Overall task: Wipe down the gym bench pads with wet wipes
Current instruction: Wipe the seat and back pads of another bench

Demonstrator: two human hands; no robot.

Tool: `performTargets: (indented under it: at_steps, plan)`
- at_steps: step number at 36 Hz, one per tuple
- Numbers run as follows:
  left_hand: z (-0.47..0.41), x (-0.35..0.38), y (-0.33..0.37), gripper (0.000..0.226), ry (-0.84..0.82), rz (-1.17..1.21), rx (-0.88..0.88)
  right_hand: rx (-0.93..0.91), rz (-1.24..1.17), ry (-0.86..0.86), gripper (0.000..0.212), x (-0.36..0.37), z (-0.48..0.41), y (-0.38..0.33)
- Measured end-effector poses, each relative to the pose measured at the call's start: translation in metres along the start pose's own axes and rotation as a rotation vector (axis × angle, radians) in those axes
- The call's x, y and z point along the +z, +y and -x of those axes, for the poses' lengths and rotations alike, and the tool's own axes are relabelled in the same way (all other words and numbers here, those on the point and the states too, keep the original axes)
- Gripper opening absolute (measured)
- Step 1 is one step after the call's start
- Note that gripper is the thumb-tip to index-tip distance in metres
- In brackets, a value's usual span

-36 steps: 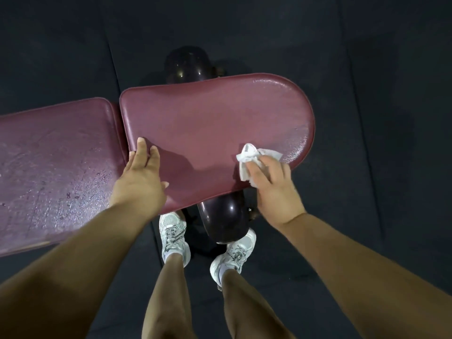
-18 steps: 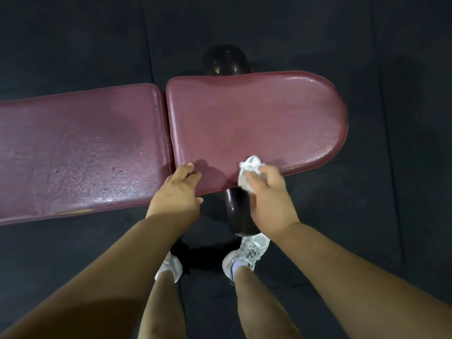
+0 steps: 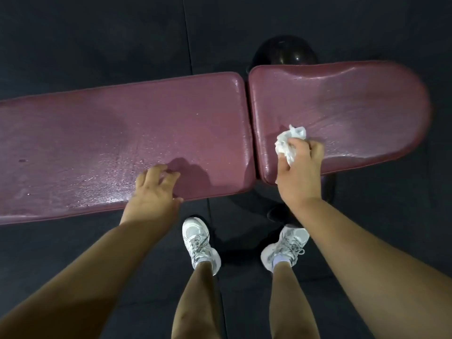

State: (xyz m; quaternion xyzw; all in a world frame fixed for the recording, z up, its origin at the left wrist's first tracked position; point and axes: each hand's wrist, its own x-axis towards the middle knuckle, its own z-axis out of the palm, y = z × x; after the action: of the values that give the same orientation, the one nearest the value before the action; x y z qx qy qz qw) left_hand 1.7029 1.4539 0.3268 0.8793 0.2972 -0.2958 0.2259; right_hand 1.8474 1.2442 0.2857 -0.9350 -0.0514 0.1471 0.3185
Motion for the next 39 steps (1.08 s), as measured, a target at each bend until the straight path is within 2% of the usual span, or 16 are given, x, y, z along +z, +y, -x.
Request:
performTargets:
  at_steps: [3, 5, 8, 12, 15, 17, 20, 23, 26, 28, 30, 33, 35, 36, 37, 39]
  plan:
    - [-0.010, -0.006, -0.021, 0.063, -0.005, -0.020, -0.007, 0.018, 0.029, 0.061, 0.036, 0.035, 0.014, -0.018]
    - [-0.017, -0.007, -0.030, 0.065, -0.029, -0.031, -0.008, -0.025, 0.058, 0.014, 0.034, 0.060, 0.033, -0.032]
    - [-0.022, -0.004, -0.038, 0.063, -0.025, -0.082, 0.015, -0.302, 0.103, -0.117, 0.036, 0.092, 0.067, -0.051]
    - [-0.024, -0.004, -0.043, 0.060, 0.003, -0.119, 0.051, -0.663, 0.242, -0.419, 0.036, 0.101, 0.085, -0.059]
    - [-0.028, -0.009, -0.047, 0.062, -0.025, -0.143, 0.070, -0.807, 0.321, -0.443, 0.038, 0.086, 0.062, -0.048]
    - [-0.030, -0.011, -0.049, 0.063, -0.059, -0.164, 0.082, -0.732, 0.344, -0.329, 0.036, 0.073, 0.036, -0.034]
    - [-0.032, -0.014, -0.048, 0.064, -0.086, -0.186, 0.104, -0.326, 0.272, -0.093, 0.033, 0.050, -0.001, -0.030]
    - [-0.033, -0.018, -0.048, 0.064, -0.107, -0.194, 0.116, -0.021, 0.165, 0.136, 0.037, 0.044, -0.021, -0.042]
    - [-0.034, -0.020, -0.049, 0.064, -0.114, -0.178, 0.142, 0.048, 0.251, 0.113, 0.042, 0.071, -0.006, -0.059]
    - [-0.034, -0.022, -0.052, 0.064, -0.115, -0.154, 0.150, -0.143, 0.255, -0.026, 0.036, 0.096, 0.022, -0.070]
    - [-0.035, -0.023, -0.055, 0.065, -0.113, -0.135, 0.158, -0.431, 0.212, -0.252, 0.027, 0.113, 0.050, -0.075]
    - [-0.036, -0.025, -0.057, 0.062, -0.089, -0.107, 0.163, -0.808, 0.305, -0.550, 0.031, 0.110, 0.057, -0.073]
    - [-0.037, -0.027, -0.057, 0.062, -0.076, -0.062, 0.142, -0.900, 0.318, -0.699, 0.030, 0.095, 0.038, -0.074]
    - [-0.039, -0.029, -0.056, 0.061, -0.060, -0.031, 0.128, -0.956, 0.354, -0.674, 0.031, 0.087, 0.023, -0.070]
    - [-0.041, -0.031, -0.057, 0.059, -0.043, 0.002, 0.116, -0.945, 0.365, -0.649, 0.033, 0.078, 0.006, -0.066]
    - [-0.047, -0.036, -0.060, 0.053, -0.002, 0.066, 0.107, -0.763, 0.365, -0.527, 0.031, 0.065, -0.035, -0.061]
